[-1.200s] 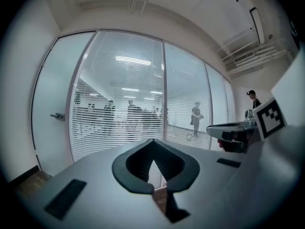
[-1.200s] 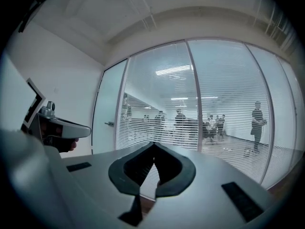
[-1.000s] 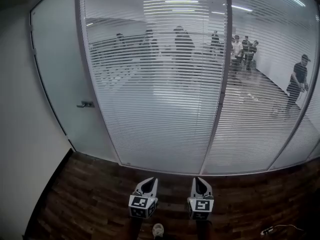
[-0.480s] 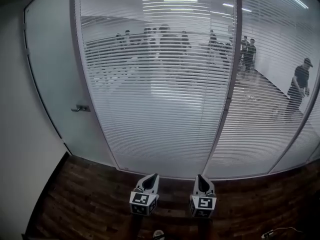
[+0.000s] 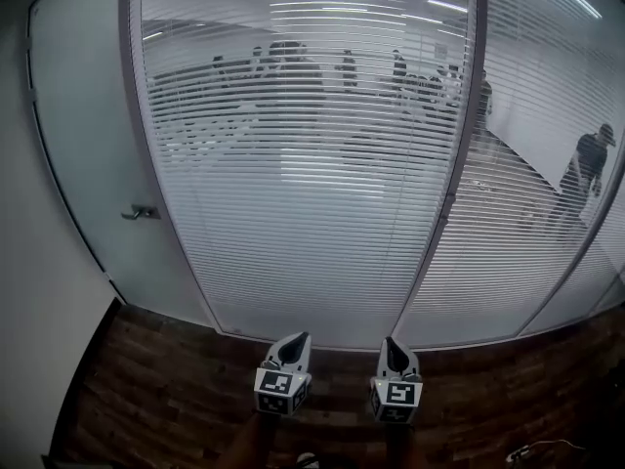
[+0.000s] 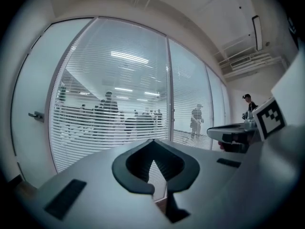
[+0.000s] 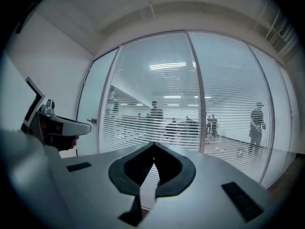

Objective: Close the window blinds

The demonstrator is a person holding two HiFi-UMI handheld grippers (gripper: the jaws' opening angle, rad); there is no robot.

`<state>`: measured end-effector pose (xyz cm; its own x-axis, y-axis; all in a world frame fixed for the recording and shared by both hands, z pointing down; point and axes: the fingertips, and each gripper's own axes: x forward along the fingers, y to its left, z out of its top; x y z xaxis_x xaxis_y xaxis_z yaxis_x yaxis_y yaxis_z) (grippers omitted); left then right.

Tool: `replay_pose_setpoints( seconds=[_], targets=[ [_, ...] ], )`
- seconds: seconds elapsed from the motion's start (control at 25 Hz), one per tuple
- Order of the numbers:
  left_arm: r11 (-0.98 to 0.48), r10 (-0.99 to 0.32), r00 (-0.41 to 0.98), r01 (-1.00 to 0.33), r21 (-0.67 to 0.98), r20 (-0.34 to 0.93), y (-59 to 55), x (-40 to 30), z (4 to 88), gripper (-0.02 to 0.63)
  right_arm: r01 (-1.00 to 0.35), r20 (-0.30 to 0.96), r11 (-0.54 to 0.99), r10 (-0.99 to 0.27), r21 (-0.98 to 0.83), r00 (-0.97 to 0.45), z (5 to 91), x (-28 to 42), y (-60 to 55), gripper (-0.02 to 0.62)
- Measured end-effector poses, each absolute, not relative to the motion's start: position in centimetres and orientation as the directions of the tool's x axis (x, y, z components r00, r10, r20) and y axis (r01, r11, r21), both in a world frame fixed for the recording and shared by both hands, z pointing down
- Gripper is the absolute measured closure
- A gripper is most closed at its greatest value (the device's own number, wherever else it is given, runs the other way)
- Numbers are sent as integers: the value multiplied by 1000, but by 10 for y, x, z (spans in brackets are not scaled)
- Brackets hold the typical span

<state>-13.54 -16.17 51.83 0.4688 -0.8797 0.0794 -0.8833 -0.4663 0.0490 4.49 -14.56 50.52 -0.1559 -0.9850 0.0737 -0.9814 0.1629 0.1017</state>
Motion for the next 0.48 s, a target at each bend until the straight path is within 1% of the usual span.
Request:
replay_pose_setpoints(
  seconds=[0.08,0.24,0.48],
  targets=[
    [-485,-867,488,-873,56,98,-168,-134,522,611,-984,87,150,-986,98,-142,509,45,-151,592],
    [-493,-866,495,-869,43,71,-180,-137,519,611,-985,79,138,-988,103,-130,506,42,-161,592],
    [-517,-851,518,-855,33,82,-194,-140,522,611,-988,92,114,-990,102,-104,508,40,-171,592]
  ],
)
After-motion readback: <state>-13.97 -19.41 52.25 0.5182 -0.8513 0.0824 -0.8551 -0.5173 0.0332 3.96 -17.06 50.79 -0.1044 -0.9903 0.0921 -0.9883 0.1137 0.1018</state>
